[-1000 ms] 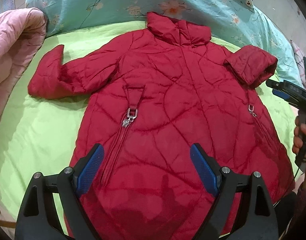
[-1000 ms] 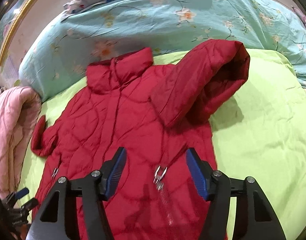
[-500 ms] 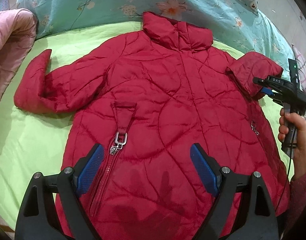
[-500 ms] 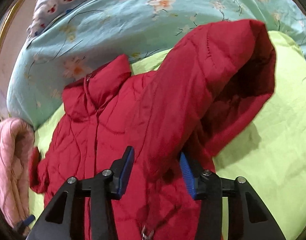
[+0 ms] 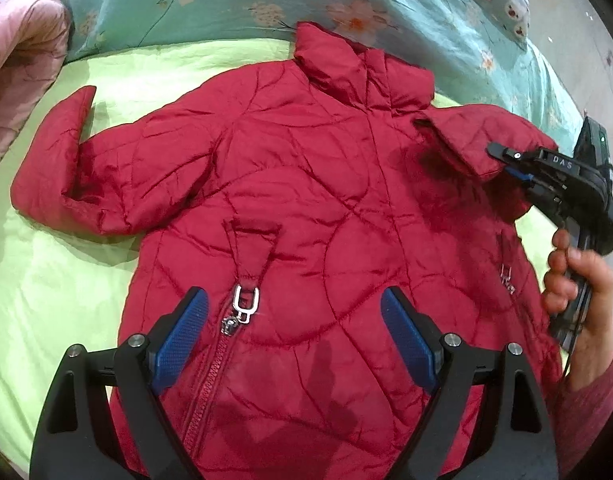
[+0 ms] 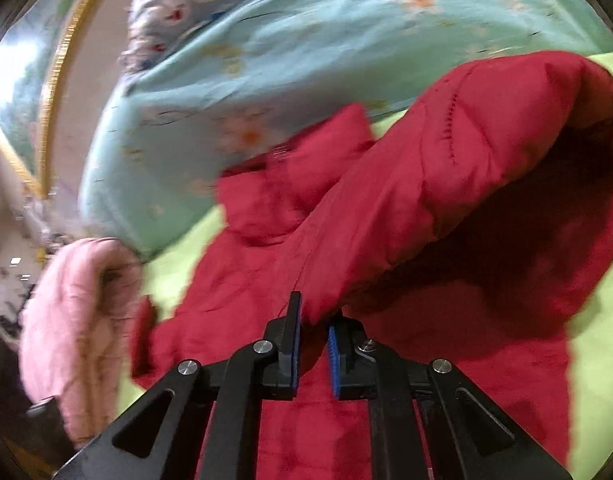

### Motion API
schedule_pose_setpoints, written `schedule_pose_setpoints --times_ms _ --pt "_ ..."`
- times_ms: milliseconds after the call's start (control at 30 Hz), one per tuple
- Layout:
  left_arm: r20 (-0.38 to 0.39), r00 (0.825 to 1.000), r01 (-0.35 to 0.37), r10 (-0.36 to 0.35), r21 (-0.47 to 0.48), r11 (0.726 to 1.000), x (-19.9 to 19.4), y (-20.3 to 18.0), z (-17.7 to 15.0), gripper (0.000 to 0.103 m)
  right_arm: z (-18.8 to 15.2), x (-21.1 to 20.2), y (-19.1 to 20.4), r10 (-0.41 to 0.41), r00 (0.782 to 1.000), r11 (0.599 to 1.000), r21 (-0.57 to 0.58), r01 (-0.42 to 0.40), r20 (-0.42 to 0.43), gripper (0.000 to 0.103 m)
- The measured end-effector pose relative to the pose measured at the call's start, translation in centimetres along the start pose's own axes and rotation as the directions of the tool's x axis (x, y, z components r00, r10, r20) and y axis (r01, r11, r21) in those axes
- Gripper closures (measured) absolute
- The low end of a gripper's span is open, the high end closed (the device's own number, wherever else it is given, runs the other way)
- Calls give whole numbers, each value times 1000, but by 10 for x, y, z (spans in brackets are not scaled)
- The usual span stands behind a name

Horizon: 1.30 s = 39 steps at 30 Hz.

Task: Fold large clothes
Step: 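Carry the sleeve across the jacket body with the right gripper and release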

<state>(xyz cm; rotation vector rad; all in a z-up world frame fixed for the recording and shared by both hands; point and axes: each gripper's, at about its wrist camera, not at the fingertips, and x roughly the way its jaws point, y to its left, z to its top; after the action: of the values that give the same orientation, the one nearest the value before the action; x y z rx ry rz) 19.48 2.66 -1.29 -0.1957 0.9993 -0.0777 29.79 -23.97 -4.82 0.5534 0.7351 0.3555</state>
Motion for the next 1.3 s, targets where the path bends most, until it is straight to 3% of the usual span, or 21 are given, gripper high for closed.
schedule_pose_setpoints --times_ms 300,433,600,633,733,767,800,933,1100,1167,1233,1300 --pt "19 1000 12 -10 -64 998 -6 35 8 14 -32 80 66 190 971 982 49 -185 -145 93" --pt "-11 994 107 -109 -117 987 7 55 20 14 -50 107 83 282 939 959 97 -268 -197 93" --pt "-48 959 262 -278 -220 940 40 70 42 14 -68 119 91 376 897 925 142 -351 -231 93" --pt "-54 953 276 -297 -248 929 47 74 48 14 -69 119 92 367 900 929 135 -344 -236 92" --pt "-47 943 305 -330 -280 910 56 75 61 14 -73 126 87 305 907 952 132 -278 -291 75" --pt "-44 943 305 -328 -272 913 57 72 65 14 -74 128 83 289 906 956 150 -253 -308 61" --pt "-43 944 304 -326 -264 915 59 70 67 14 -74 125 79 287 909 955 158 -249 -303 57" --pt "-56 947 296 -316 -228 928 72 57 78 14 -76 110 72 275 918 959 145 -243 -286 57" --pt "-104 938 303 -331 -220 927 102 45 83 15 -77 69 55 201 951 978 99 -182 -234 57" --pt "-94 944 295 -317 -198 935 107 37 84 22 -73 49 43 166 966 984 91 -151 -196 57" --pt "-81 953 277 -292 -156 948 108 27 86 72 -65 28 31 122 981 991 77 -111 -154 57" --pt "-72 958 267 -277 -128 955 105 23 88 88 -55 10 20 84 990 995 67 -77 -112 57"
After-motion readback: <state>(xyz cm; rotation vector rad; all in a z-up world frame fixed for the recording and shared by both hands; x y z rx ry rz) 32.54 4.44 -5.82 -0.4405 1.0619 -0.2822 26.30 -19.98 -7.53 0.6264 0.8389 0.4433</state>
